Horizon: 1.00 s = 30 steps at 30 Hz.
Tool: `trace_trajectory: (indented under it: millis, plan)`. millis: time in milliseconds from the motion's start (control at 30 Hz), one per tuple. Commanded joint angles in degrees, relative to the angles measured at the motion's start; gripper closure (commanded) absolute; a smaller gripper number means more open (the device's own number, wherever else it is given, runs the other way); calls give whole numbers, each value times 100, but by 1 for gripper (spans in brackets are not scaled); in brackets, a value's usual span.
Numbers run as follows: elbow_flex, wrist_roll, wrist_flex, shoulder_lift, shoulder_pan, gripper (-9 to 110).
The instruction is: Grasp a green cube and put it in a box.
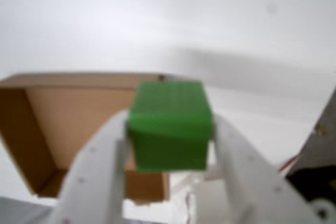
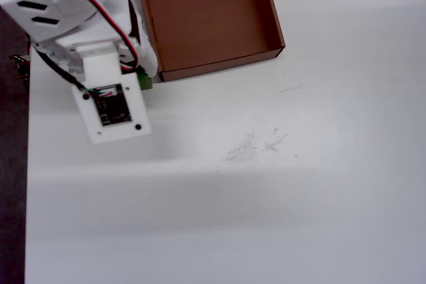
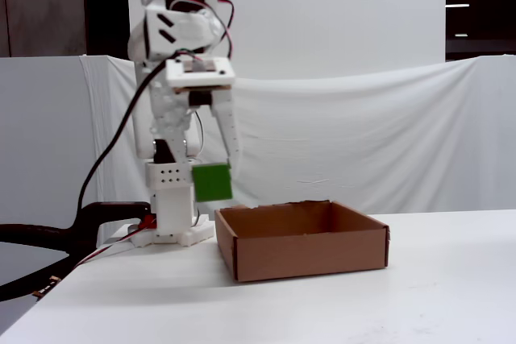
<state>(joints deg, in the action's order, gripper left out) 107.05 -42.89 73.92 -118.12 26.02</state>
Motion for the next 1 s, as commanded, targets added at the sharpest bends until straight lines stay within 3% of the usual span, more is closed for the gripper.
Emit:
trace_trajectory:
  millis: [0, 333, 500, 967]
  plan:
    - [0, 387, 62, -431, 738, 87]
    - [1406, 1380, -809, -431, 2742, 85]
    - [2162, 1512, -1740, 70, 3076, 85]
    - [2522, 1714, -2707, 1099, 3384, 85]
